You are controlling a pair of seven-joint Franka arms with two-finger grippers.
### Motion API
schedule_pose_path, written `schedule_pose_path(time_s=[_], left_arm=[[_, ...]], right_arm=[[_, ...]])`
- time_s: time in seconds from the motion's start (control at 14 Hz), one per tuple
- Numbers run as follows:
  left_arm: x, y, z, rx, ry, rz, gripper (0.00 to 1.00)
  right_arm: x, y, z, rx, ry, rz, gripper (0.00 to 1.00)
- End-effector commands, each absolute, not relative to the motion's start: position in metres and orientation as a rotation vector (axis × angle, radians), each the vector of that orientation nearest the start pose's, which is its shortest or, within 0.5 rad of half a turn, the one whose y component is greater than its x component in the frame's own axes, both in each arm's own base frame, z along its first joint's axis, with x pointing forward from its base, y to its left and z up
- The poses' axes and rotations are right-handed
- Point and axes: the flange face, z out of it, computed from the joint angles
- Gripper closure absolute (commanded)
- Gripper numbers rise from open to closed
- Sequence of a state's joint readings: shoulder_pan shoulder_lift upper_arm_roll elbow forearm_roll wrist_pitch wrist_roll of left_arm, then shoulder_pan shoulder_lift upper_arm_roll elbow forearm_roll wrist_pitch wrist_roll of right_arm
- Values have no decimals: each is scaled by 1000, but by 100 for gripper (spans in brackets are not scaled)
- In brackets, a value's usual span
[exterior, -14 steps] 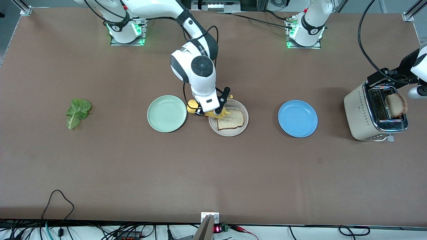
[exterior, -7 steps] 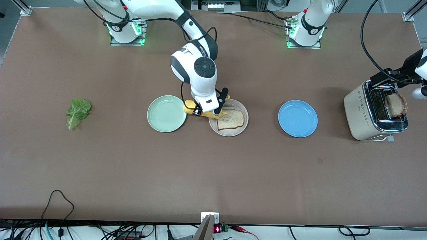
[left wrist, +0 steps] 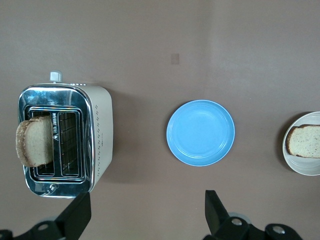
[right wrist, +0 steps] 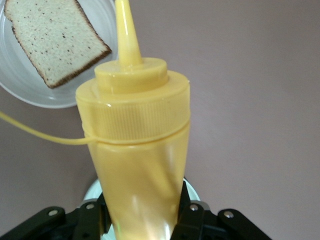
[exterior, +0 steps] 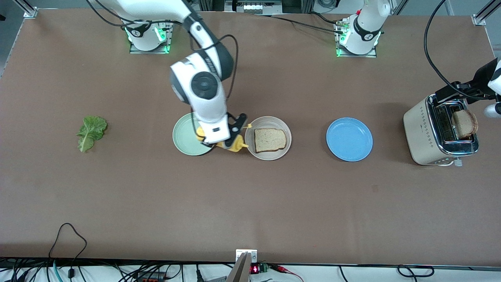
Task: Make sandwich in beige plate with both arms
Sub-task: 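Carry the bottle back beside the lettuce with the right gripper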
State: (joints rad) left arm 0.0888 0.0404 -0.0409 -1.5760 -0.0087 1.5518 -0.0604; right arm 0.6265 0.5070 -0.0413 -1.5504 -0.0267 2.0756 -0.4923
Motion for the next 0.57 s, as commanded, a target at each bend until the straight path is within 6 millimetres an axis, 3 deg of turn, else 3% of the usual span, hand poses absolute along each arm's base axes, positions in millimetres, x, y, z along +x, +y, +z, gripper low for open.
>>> schedule_pose_path(time_s=[0.0,0.29,0.5], left_arm=[[561,25,601,-3145,-152,109,0],[559,20,601,-3139,-140,125,0],[559,20,601,-3139,-140,125,0]], right_arm=[[567,327,393,-2623,-1651,-37,94],[569,237,406,-2434,-1728,-75,94],[565,182,411,-2313,-1752,-139,94]])
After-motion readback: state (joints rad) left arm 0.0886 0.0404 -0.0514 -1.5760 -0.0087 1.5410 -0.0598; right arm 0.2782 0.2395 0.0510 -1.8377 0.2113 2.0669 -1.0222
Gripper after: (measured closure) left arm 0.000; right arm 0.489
